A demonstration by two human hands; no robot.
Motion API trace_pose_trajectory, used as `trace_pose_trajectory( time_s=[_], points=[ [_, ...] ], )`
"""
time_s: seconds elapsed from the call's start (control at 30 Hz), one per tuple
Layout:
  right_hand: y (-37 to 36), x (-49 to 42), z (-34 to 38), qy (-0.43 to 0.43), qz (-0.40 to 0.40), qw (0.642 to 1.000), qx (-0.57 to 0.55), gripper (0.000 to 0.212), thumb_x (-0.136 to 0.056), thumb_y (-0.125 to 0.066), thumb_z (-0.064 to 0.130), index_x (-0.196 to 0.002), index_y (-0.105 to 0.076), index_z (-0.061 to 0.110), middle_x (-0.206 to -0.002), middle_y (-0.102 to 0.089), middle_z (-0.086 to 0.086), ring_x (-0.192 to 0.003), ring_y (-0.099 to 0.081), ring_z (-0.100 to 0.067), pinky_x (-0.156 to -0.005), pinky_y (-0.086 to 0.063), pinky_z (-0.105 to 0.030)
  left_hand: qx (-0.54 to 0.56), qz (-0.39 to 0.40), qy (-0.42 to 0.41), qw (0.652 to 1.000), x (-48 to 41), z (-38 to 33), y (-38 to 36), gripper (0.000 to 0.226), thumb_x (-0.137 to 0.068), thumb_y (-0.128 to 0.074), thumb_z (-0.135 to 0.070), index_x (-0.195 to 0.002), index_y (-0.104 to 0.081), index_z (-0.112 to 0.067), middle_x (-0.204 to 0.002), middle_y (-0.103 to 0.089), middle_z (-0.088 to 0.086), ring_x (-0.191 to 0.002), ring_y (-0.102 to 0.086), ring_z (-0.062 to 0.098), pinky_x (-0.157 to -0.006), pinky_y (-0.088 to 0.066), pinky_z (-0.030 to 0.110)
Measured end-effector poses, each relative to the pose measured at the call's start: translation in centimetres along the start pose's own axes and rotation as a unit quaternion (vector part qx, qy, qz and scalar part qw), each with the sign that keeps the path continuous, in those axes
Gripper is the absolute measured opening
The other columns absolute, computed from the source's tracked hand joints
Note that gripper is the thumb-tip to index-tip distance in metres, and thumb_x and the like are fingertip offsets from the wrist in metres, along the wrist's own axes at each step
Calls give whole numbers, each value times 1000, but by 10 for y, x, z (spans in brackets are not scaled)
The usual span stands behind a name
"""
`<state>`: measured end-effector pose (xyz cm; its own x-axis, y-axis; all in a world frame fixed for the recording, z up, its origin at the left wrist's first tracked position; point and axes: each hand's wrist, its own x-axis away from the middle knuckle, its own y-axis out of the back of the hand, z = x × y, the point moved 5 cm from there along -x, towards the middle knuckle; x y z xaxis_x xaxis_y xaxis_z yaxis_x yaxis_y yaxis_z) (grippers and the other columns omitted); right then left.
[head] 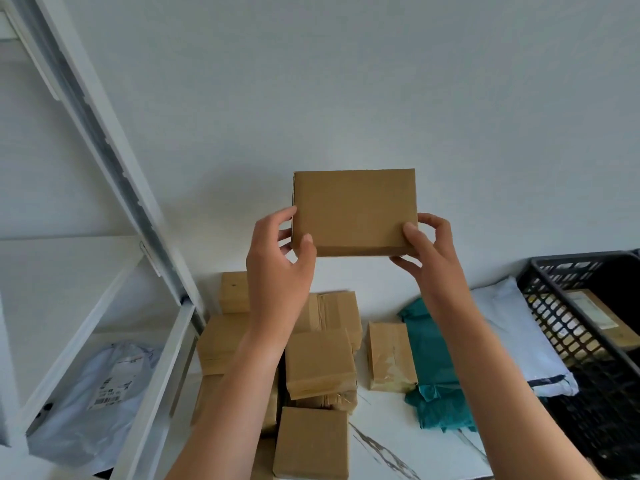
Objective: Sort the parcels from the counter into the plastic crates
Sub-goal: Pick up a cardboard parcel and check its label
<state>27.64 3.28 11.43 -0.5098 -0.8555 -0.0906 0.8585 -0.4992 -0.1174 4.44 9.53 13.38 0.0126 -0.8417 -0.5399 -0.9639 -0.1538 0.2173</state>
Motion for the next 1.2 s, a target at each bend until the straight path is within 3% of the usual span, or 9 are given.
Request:
trace_pose_trajectory(
  time_s=[0.13, 0.27, 0.43, 0.5, 0.57, 0.67, 0.8, 1.03, 1.2],
  points=[
    [5, 1, 7, 7, 37, 999, -8, 38, -105, -58, 29, -141, -47, 34, -107, -76, 9, -115, -70, -20, -104, -56, -44, -3, -6, -24, 1000, -1, -15, 3, 38, -99, -69, -16, -135, -60, -24, -134, -60, -15, -118, -62, 3, -95, -55, 14],
    [4, 4, 5, -22, 125, 992, -22, 75, -98, -67, 27, -157, -26, 48, -112, -77, 3, -119, -68, -34, -101, -57, -52, 83, 32, 18, 996, -8, -9, 6, 42, -101, -68, -17, -141, -56, -24, -137, -61, -20, -126, -58, -5, -102, -50, 14],
    [-19, 26, -13, -33, 99, 990, -95, 79, -103, -62, 18, -157, -19, 58, -105, -78, 3, -115, -70, -37, -101, -57, -55, 180, 86, 171, 965, 7, 11, -15, 83, -86, -73, -64, -155, -29, -48, -158, -44, -17, -137, -51, 2, -115, -46, 41],
    [-34, 38, -29, -34, 90, 991, -98, 88, -96, -71, 31, -154, -14, 63, -117, -74, -3, -116, -71, -33, -101, -58, -53, 239, 131, 207, 940, 20, 18, -31, 105, -75, -78, -71, -157, -14, -60, -160, -46, -8, -135, -57, 10, -113, -50, 49],
    [-45, 50, -44, -46, 89, 993, -68, 95, -84, -79, 47, -148, -13, 70, -134, -64, -8, -116, -72, -26, -100, -59, -48, 275, 149, 219, 924, 25, 24, -40, 107, -73, -84, -65, -154, -13, -67, -152, -57, 0, -130, -65, 22, -106, -55, 53],
    [-42, 55, -52, -42, 77, 996, -27, 81, -75, -79, 68, -137, -27, 68, -141, -55, 1, -117, -70, -17, -98, -60, -42, 288, 155, 213, 921, 14, 36, -35, 92, -82, -75, -58, -159, -25, -54, -138, -67, -3, -122, -69, 21, -98, -59, 48],
    [-25, 39, -42, -38, 105, 994, -11, 56, -90, -67, 65, -136, -41, 45, -137, -61, -3, -118, -69, -23, -95, -62, -45, 276, 208, 211, 914, 5, 44, -26, 58, -91, -57, -52, -147, -52, -36, -126, -72, -6, -118, -69, 16, -84, -61, 32],
    [-27, 32, -26, 3, 122, 990, 69, 59, -84, -58, 63, -135, -42, 39, -138, -59, -1, -112, -68, -12, -82, -61, -28, 264, 208, 207, 919, 7, 43, -31, 54, -93, -57, -49, -146, -51, -40, -125, -72, -11, -112, -71, 8, -82, -62, 30],
    [-24, 29, -20, 71, 65, 985, 146, 76, -82, -65, 67, -146, -36, 40, -147, -46, 14, -125, -56, -6, -83, -50, -12, 162, 140, 159, 964, 10, 27, -32, 73, -92, -69, -56, -153, -30, -57, -134, -55, -25, -107, -66, -9, -71, -59, 18]
  ],
)
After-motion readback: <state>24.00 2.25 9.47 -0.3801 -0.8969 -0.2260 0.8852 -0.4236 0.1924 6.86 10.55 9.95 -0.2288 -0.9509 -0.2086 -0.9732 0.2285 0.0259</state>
